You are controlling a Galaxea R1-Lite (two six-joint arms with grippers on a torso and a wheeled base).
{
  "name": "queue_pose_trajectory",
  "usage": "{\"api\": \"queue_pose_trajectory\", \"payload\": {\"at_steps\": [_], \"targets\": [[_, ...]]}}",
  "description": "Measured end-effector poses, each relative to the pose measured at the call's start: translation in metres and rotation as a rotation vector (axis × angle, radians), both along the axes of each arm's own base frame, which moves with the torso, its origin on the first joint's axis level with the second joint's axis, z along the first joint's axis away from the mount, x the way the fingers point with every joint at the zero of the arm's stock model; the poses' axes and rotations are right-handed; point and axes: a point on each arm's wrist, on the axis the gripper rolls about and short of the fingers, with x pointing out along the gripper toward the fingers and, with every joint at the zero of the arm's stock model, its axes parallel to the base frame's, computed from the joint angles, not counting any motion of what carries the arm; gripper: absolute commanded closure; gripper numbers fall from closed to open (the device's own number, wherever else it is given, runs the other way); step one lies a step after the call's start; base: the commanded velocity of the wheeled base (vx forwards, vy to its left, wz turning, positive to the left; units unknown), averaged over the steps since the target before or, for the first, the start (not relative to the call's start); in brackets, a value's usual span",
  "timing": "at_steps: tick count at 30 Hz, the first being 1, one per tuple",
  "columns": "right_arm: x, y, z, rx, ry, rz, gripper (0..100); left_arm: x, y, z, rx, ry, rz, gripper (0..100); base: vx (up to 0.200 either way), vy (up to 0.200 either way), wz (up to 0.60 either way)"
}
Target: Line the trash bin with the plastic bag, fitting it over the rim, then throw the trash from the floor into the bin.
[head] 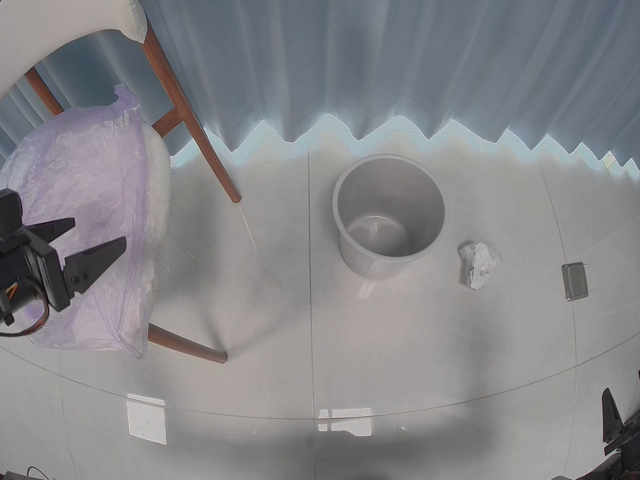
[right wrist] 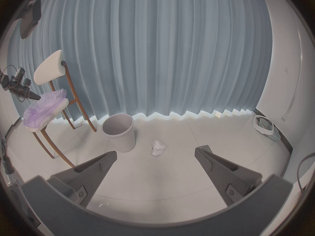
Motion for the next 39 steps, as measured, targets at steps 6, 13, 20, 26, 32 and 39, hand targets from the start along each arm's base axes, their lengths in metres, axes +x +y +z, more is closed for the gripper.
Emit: {"api": "queue_pose_trajectory", "payload": {"at_steps": [6, 13, 20, 26, 32, 39], "targets": [[0.000, 0.000, 0.000, 0.000, 0.000, -0.001, 0, 0.023, -0.006, 0.008, 0.018, 0.010, 0.070, 0, 0.000, 0.000, 0.00], [0.000, 0.000, 0.000, 0.000, 0.000, 0.000, 0, 0.042, -0.021, 0.007, 0.051, 0.041, 0.102, 0, 0.000, 0.000, 0.00], [0.000, 0.000, 0.000, 0.001, 0.000, -0.001, 0, 0.059, -0.031, 0.001, 0.100, 0.071, 0.172, 0, 0.000, 0.000, 0.00], [0.000, 0.000, 0.000, 0.001, 0.000, 0.000, 0, 0.075, -0.036, -0.002, 0.144, 0.086, 0.226, 0, 0.000, 0.000, 0.00], [0.000, 0.000, 0.000, 0.001, 0.000, 0.000, 0, 0.092, -0.041, 0.000, 0.152, 0.087, 0.244, 0, 0.000, 0.000, 0.00], [0.000, 0.000, 0.000, 0.001, 0.000, -0.001, 0, 0.113, -0.044, -0.002, 0.156, 0.084, 0.281, 0, 0.000, 0.000, 0.00]]}}
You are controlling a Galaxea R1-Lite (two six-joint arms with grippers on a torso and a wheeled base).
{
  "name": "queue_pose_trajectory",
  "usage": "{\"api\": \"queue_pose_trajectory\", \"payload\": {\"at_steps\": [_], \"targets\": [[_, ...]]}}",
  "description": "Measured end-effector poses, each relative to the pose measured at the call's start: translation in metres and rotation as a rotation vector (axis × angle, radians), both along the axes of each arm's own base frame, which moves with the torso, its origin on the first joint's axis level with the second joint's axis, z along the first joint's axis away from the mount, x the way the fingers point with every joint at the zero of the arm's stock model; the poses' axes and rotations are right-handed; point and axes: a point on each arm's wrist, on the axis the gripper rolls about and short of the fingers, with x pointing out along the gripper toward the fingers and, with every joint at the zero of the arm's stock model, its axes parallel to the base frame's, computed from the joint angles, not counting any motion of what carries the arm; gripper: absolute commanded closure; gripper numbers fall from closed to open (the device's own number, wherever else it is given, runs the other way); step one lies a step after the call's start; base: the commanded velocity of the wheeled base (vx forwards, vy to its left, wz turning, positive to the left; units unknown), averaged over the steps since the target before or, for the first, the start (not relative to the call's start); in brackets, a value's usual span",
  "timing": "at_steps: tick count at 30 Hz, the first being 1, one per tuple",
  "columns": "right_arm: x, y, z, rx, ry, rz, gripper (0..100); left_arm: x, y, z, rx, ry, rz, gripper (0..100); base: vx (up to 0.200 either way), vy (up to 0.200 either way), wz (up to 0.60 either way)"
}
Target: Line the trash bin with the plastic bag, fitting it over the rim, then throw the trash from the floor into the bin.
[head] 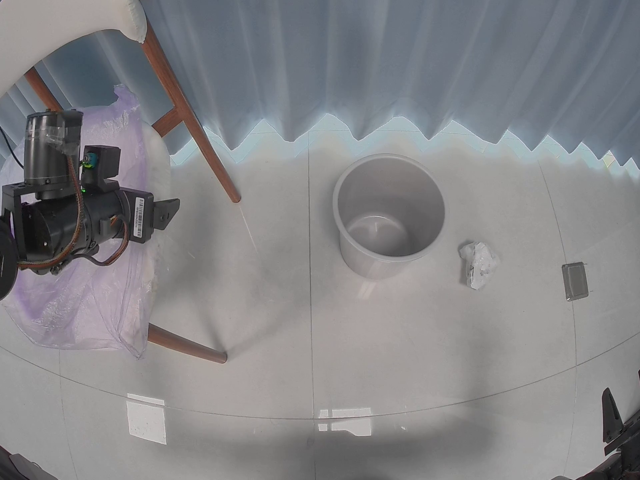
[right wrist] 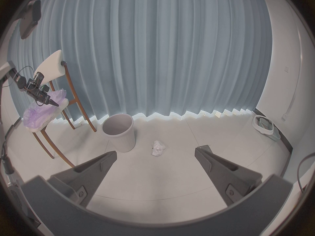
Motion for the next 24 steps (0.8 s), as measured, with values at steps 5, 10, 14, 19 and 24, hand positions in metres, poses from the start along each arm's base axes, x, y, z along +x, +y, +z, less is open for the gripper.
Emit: {"api": "queue_pose_trajectory", "payload": {"at_steps": [5, 10, 14, 19, 24], "targets": [[0.000, 0.000, 0.000, 0.000, 0.000, 0.001, 0, 0.012, 0.000, -0.002, 0.001, -0.022, 0.036, 0, 0.000, 0.000, 0.00], [0.000, 0.000, 0.000, 0.000, 0.000, 0.001, 0, 0.019, 0.002, -0.006, 0.011, -0.011, 0.052, 0, 0.000, 0.000, 0.00], [0.000, 0.000, 0.000, 0.000, 0.000, 0.000, 0, 0.021, 0.005, -0.008, 0.034, -0.005, 0.059, 0, 0.000, 0.000, 0.00], [0.000, 0.000, 0.000, -0.001, 0.000, 0.001, 0, 0.023, 0.012, -0.010, 0.050, 0.001, 0.076, 100, 0.000, 0.000, 0.00], [0.000, 0.000, 0.000, -0.001, 0.000, 0.001, 0, 0.023, 0.013, -0.010, 0.042, 0.003, 0.079, 100, 0.000, 0.000, 0.00]]}}
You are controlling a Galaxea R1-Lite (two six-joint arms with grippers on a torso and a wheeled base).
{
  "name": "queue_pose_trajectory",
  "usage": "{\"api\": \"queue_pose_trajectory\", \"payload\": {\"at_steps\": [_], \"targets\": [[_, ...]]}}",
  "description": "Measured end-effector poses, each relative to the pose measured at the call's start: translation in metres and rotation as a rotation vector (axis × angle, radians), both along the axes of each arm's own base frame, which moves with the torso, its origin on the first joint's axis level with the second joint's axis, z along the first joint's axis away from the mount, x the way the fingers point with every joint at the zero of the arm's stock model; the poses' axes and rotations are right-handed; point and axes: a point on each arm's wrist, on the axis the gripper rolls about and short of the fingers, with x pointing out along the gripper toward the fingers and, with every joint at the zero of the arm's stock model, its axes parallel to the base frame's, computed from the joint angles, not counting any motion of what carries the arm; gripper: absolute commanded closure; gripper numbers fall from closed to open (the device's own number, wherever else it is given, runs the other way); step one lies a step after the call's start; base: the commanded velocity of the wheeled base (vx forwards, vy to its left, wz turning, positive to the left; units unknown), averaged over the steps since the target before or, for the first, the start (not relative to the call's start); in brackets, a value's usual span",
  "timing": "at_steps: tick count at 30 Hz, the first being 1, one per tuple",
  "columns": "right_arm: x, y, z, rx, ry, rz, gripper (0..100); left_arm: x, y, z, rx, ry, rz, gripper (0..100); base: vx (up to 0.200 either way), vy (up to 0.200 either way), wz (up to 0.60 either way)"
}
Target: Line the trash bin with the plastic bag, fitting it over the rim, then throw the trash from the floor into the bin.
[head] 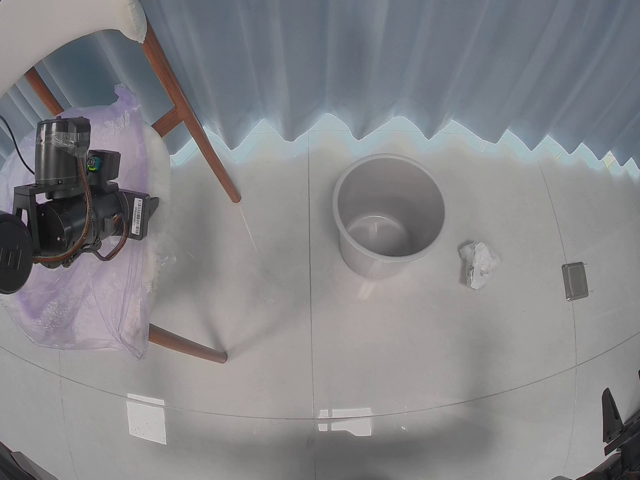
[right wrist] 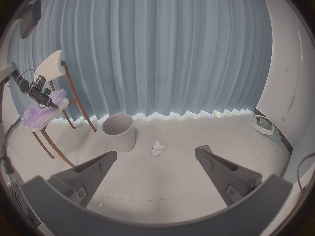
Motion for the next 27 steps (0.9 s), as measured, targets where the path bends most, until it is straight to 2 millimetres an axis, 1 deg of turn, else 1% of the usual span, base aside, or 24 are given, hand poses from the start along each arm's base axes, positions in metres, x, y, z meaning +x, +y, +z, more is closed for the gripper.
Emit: {"api": "queue_pose_trajectory", "payload": {"at_steps": [7, 11, 16, 20, 27], "targets": [[0.000, 0.000, 0.000, 0.000, 0.000, -0.001, 0, -0.004, 0.001, 0.003, -0.031, -0.009, -0.025, 100, 0.000, 0.000, 0.00], [0.000, 0.000, 0.000, 0.001, 0.000, -0.001, 0, -0.011, 0.003, 0.005, -0.072, -0.016, -0.047, 100, 0.000, 0.000, 0.00], [0.000, 0.000, 0.000, 0.001, 0.000, -0.001, 0, -0.025, 0.005, 0.007, -0.154, -0.021, -0.090, 100, 0.000, 0.000, 0.00], [0.000, 0.000, 0.000, 0.000, 0.000, -0.001, 0, -0.037, 0.009, 0.010, -0.220, -0.025, -0.157, 100, 0.000, 0.000, 0.00], [0.000, 0.000, 0.000, 0.000, 0.000, 0.000, 0, -0.054, 0.028, 0.017, -0.331, -0.030, -0.338, 100, 0.000, 0.000, 0.00]]}}
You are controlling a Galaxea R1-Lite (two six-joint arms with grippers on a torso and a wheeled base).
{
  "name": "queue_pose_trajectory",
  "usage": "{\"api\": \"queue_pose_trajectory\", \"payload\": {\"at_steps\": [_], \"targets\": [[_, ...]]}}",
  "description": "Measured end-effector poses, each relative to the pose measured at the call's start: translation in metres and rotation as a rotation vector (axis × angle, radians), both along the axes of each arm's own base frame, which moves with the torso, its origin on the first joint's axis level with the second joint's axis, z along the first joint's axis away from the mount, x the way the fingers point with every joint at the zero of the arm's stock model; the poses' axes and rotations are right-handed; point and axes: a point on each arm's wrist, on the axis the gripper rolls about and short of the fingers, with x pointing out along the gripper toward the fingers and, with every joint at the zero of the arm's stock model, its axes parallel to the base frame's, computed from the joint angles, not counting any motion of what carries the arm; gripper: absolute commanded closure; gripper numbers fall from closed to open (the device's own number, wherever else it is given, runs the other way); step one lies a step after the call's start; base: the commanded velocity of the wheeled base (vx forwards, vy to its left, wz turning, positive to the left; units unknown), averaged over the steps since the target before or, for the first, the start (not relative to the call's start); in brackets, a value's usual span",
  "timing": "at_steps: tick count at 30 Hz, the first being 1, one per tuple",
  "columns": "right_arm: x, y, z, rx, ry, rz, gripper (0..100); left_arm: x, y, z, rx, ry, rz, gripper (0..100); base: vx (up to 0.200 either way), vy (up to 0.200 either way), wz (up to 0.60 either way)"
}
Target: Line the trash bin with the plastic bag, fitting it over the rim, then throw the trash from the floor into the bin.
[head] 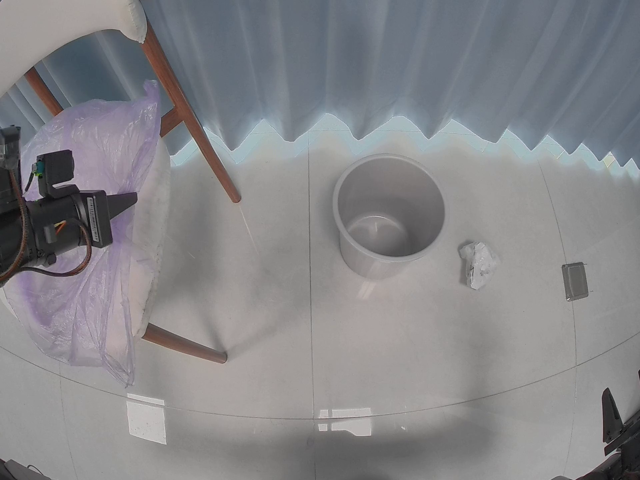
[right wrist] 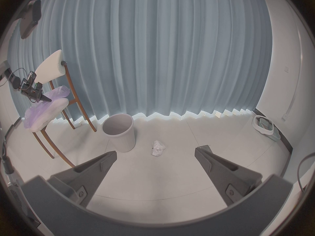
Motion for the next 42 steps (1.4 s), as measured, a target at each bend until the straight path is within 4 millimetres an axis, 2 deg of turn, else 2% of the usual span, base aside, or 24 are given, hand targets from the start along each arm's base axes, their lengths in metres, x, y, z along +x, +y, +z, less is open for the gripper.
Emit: {"api": "queue_pose_trajectory", "payload": {"at_steps": [6, 12, 19, 23, 34, 42], "targets": [[0.000, 0.000, 0.000, -0.001, 0.000, 0.000, 0, -0.008, 0.010, 0.011, -0.138, -0.044, -0.054, 100, 0.000, 0.000, 0.00], [0.000, 0.000, 0.000, -0.002, 0.000, -0.001, 0, -0.009, 0.001, 0.026, -0.212, -0.179, -0.113, 100, 0.000, 0.000, 0.00], [0.000, 0.000, 0.000, -0.002, 0.000, 0.000, 0, -0.008, -0.011, 0.013, -0.226, -0.156, -0.164, 100, 0.000, 0.000, 0.00], [0.000, 0.000, 0.000, -0.003, 0.000, 0.000, 0, -0.008, -0.013, 0.009, -0.225, -0.140, -0.171, 100, 0.000, -0.200, 0.00], [0.000, 0.000, 0.000, -0.004, 0.000, 0.000, 0, -0.008, -0.014, 0.006, -0.226, -0.132, -0.175, 100, 0.000, -0.200, 0.00], [0.000, 0.000, 0.000, -0.004, 0.000, 0.000, 0, -0.008, -0.014, 0.006, -0.236, -0.187, -0.185, 100, 0.000, 0.000, 0.00]]}}
